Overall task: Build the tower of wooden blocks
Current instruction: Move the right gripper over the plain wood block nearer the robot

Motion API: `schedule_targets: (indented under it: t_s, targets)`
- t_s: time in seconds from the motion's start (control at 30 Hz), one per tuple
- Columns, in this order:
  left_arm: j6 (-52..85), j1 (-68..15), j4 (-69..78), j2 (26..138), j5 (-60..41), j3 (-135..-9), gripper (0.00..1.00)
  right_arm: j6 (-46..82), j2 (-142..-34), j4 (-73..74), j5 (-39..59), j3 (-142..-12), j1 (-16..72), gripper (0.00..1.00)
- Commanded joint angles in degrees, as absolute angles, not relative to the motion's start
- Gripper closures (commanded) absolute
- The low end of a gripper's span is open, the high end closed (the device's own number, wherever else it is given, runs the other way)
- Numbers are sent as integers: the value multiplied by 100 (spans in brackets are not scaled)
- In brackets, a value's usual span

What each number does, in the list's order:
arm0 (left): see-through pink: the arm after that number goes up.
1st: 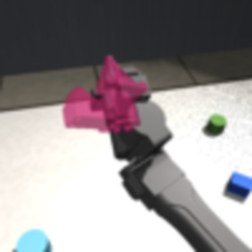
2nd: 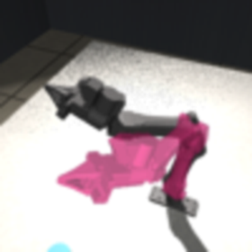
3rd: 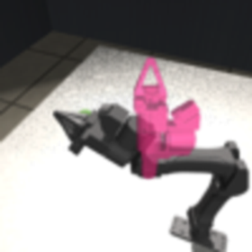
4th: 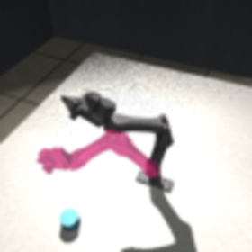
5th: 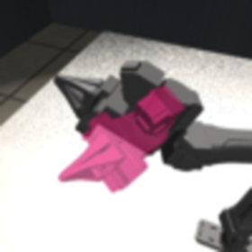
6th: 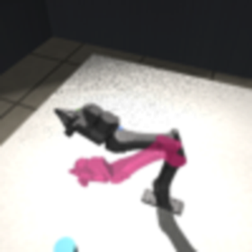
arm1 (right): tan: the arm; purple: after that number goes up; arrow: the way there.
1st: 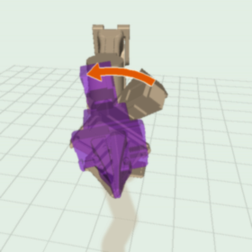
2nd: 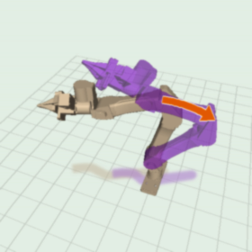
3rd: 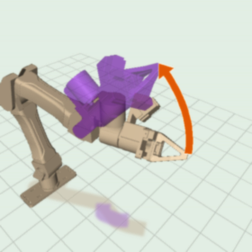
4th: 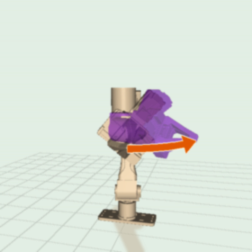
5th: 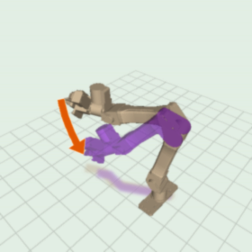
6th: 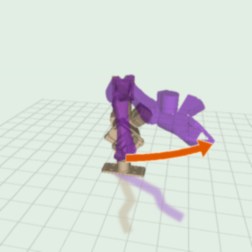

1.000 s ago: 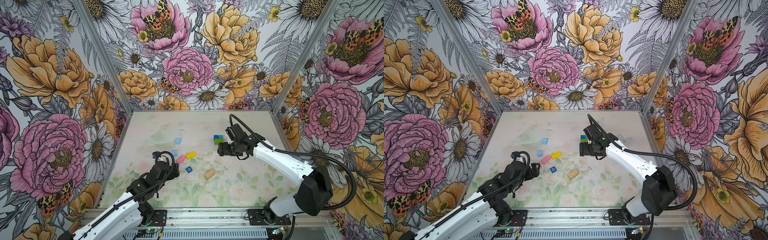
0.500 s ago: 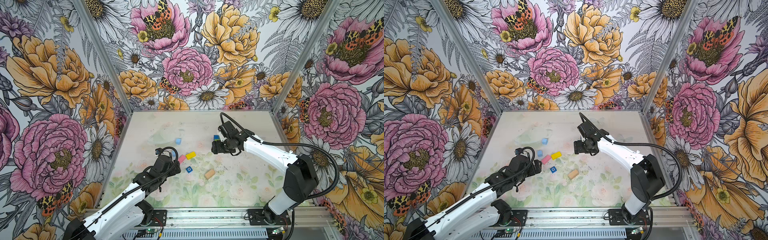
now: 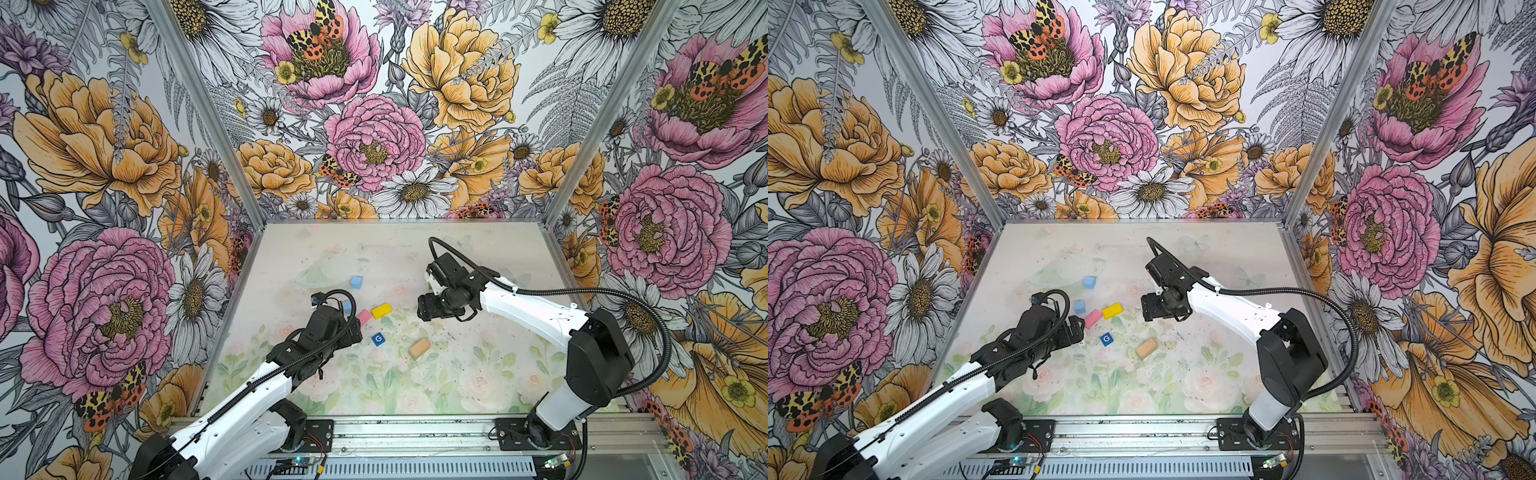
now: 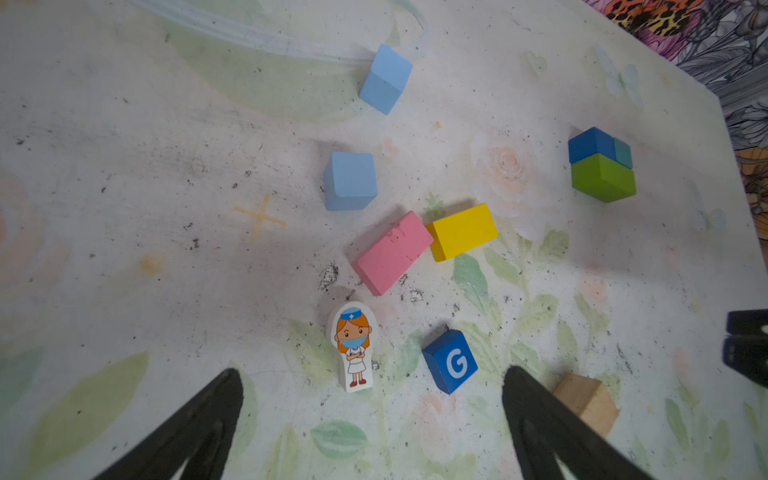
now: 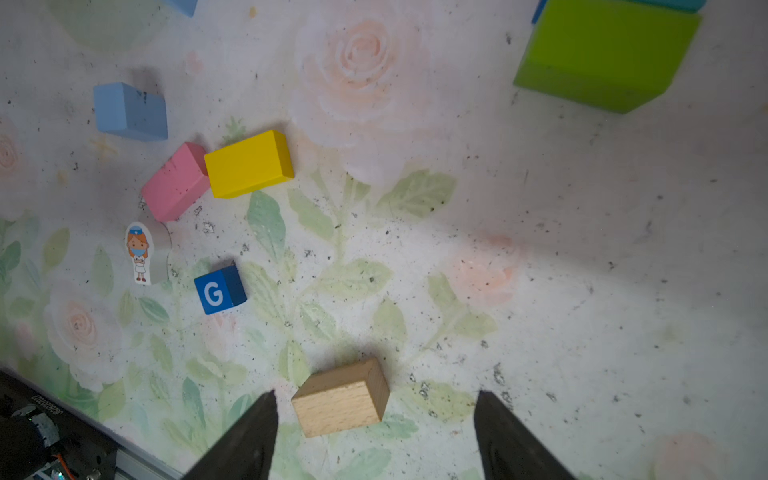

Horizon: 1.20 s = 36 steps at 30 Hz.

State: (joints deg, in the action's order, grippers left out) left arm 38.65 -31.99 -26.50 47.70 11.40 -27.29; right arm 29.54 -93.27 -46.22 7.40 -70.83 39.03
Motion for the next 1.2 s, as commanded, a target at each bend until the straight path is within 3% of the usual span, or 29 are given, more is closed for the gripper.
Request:
schedule_targets:
  t_s: [0.0, 0.33, 0.7, 1.17]
  targets:
    - [3944, -3151, -2567, 4438, 958, -2487, 1, 3129, -9090, -4654, 750, -6897, 4121, 23]
    - [4136, -3184, -2722, 3873, 783, -2250, 2, 3161, -9248, -4729, 360, -6724, 4852, 20]
    - [4184, -3235, -2935, 3499, 817, -2181, 2, 3028, -9752, -4767, 382, -6802, 4975, 20]
    - [4184, -3248, -2930, 3170, 913, -1946, 2, 4712, -9626, -4680, -183, -6647, 5075, 23]
